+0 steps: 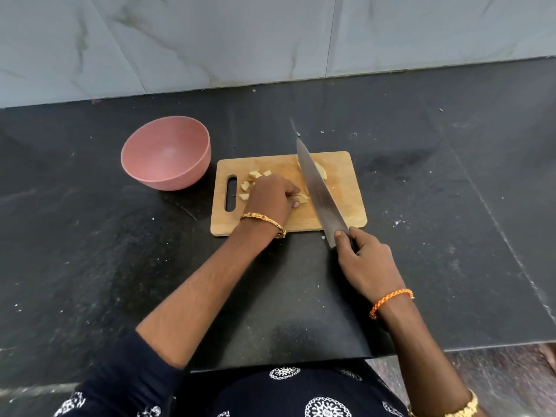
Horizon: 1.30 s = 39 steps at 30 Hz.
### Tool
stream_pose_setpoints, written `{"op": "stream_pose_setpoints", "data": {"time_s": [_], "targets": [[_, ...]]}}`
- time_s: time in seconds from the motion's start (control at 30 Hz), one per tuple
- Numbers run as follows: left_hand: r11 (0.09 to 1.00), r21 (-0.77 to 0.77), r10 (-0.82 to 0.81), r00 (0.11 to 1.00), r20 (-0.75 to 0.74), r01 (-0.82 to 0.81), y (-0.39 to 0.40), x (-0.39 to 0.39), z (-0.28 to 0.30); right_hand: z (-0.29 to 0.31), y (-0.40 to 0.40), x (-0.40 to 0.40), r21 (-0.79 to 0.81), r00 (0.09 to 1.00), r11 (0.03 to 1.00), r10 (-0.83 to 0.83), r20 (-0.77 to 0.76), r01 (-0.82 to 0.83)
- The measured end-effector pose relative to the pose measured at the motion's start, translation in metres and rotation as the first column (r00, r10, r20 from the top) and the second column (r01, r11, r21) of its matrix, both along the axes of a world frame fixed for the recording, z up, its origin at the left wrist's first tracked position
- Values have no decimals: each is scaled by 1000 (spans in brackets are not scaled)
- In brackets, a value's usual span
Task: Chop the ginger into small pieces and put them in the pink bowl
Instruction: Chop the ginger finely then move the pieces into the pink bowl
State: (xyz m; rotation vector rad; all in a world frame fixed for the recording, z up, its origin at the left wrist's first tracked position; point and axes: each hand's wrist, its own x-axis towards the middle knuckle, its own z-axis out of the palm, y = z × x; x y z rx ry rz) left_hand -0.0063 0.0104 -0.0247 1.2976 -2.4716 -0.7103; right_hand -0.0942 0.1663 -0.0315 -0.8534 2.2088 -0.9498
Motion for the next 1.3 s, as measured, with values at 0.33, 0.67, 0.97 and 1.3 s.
{"op": "stream_pose_setpoints", "data": {"time_s": [0.33, 0.67, 0.97, 1.3], "targets": [[997, -16, 76, 994, -85, -77, 12, 1, -2, 3, -8, 13, 14, 997, 1000, 24, -74, -23], [996, -10, 89, 990, -113, -91, 12, 1, -7, 8, -22, 26, 103, 980, 993, 78, -185, -60], [992, -23, 118, 979, -169, -123, 17, 4, -9, 24, -33, 28, 336, 934, 935, 216, -285, -113], [992, -16, 123, 981, -150, -127, 16, 1, -4, 24, 10, 29, 366, 955, 921, 218, -204, -132]]}}
